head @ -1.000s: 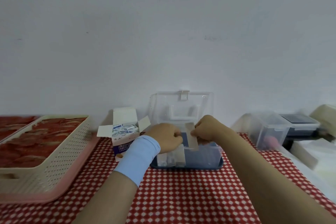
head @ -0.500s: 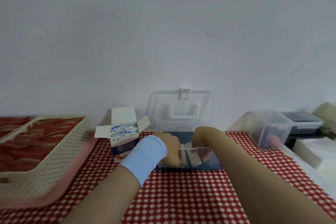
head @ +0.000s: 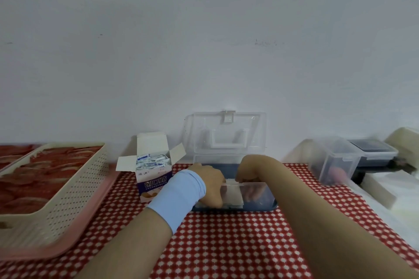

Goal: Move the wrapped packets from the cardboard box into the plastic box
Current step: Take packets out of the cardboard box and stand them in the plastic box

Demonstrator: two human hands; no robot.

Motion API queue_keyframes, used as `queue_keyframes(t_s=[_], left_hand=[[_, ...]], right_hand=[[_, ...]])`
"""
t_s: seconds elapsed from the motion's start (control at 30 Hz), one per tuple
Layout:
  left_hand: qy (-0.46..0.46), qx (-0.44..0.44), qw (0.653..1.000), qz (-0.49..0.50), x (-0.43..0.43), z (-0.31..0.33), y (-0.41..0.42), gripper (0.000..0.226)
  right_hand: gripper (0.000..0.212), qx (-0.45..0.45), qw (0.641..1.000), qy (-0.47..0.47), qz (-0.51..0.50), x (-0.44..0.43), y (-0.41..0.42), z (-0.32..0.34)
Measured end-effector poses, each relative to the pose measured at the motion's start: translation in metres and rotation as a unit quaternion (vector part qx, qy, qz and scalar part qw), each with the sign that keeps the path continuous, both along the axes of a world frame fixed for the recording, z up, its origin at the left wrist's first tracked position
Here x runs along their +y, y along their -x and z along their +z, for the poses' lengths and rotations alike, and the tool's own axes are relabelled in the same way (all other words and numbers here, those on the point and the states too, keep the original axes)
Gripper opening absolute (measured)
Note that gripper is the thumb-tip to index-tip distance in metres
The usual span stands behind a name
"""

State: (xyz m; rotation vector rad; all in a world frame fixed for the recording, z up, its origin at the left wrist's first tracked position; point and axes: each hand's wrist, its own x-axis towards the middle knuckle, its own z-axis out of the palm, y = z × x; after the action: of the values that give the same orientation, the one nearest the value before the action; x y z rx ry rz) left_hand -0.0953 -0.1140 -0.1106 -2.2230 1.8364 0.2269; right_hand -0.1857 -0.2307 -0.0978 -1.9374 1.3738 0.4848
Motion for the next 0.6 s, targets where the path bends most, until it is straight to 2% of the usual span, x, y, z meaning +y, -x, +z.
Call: queue_keyframes(t_s=[0.07, 0.17, 0.23, 0.33, 0.47, 0.53, 0.6], left_hand=[[0.009, 0.015, 1.0, -0.001, 0.002, 0.002, 0.0, 0.019], [0.041, 0.041, 0.998, 0.007, 0.009, 0.012, -0.005, 0.05], [0.077, 0.051, 0.996, 0.007, 0.017, 0.023, -0.01, 0.057], [0.148, 0.13, 0.98, 0.028, 0.036, 0.043, -0.02, 0.05], [0.304, 0.226, 0.921, 0.087, 0.071, 0.06, -0.039, 0.029], [0.366, 0.214, 0.896, 0.13, 0.088, 0.059, -0.055, 0.02], [0.397, 0.169, 0.882, 0.188, 0.102, 0.052, -0.073, 0.018]], right_hand=[[0.025, 0.015, 1.0, 0.009, 0.012, 0.004, 0.0, 0.004], [0.013, -0.035, 0.992, 0.106, 0.063, 0.001, -0.001, 0.011], [0.018, -0.072, 0.986, 0.134, 0.067, 0.001, 0.002, 0.018], [0.019, -0.147, 0.975, 0.165, 0.037, 0.004, 0.003, 0.032], [0.017, -0.243, 0.936, 0.23, 0.105, 0.018, -0.006, 0.046], [0.019, -0.311, 0.907, 0.235, 0.158, 0.033, -0.016, 0.051], [0.021, -0.342, 0.883, 0.243, 0.212, 0.051, -0.028, 0.053]])
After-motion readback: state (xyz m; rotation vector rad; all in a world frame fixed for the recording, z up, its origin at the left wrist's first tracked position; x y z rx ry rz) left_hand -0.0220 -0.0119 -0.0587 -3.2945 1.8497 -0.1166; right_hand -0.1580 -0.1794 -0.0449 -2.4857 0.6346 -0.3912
